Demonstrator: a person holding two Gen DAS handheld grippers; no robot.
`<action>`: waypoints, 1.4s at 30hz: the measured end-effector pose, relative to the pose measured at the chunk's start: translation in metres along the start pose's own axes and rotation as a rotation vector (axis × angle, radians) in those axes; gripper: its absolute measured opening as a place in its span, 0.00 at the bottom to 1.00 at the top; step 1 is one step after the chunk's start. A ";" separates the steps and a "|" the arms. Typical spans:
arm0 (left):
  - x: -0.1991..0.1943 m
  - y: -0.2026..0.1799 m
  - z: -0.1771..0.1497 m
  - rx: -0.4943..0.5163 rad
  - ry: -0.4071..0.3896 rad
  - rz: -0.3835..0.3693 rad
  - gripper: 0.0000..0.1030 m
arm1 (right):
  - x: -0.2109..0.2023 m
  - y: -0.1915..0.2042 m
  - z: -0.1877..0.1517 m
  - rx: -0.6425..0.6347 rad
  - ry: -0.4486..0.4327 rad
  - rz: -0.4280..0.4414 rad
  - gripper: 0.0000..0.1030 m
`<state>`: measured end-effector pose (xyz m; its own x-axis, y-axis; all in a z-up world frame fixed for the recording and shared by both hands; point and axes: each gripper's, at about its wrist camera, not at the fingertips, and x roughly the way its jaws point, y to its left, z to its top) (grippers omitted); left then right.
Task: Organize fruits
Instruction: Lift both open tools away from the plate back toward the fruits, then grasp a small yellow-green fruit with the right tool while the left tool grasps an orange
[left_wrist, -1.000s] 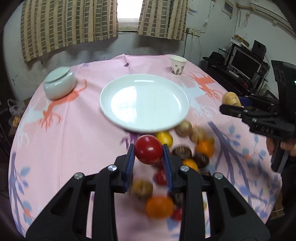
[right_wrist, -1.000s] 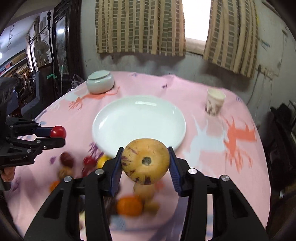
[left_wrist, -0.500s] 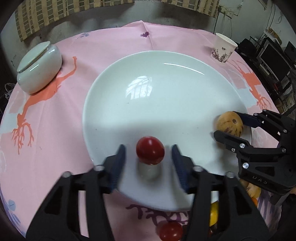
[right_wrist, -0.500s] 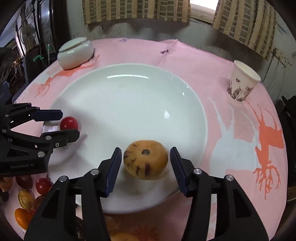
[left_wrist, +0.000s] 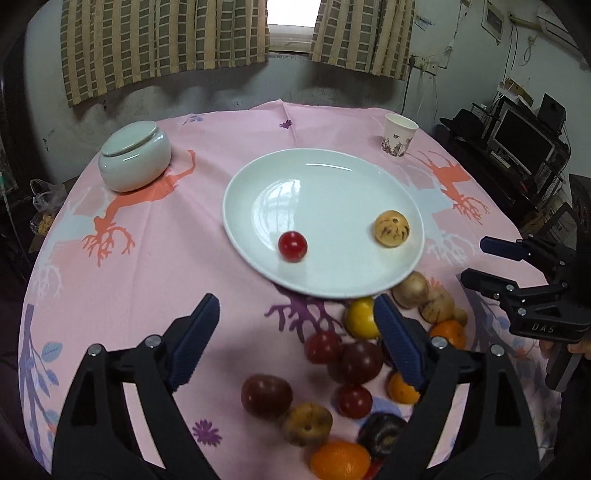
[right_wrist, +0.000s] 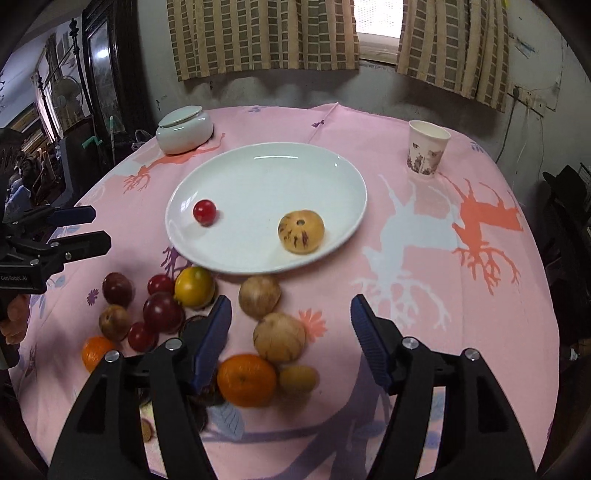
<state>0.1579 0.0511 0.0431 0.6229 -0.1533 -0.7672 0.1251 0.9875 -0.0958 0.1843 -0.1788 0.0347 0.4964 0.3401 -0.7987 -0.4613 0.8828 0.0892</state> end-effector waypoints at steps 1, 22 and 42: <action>-0.008 -0.001 -0.009 -0.003 -0.004 -0.007 0.85 | -0.003 0.002 -0.008 0.005 0.007 -0.002 0.65; -0.029 -0.014 -0.107 -0.003 0.054 -0.041 0.91 | -0.027 0.067 -0.082 -0.083 0.049 0.092 0.66; -0.017 -0.003 -0.124 -0.018 0.062 -0.058 0.91 | 0.000 0.133 -0.104 -0.321 0.119 0.233 0.57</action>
<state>0.0512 0.0552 -0.0223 0.5661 -0.2082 -0.7976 0.1450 0.9776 -0.1523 0.0461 -0.0950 -0.0157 0.2721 0.4625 -0.8438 -0.7667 0.6341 0.1003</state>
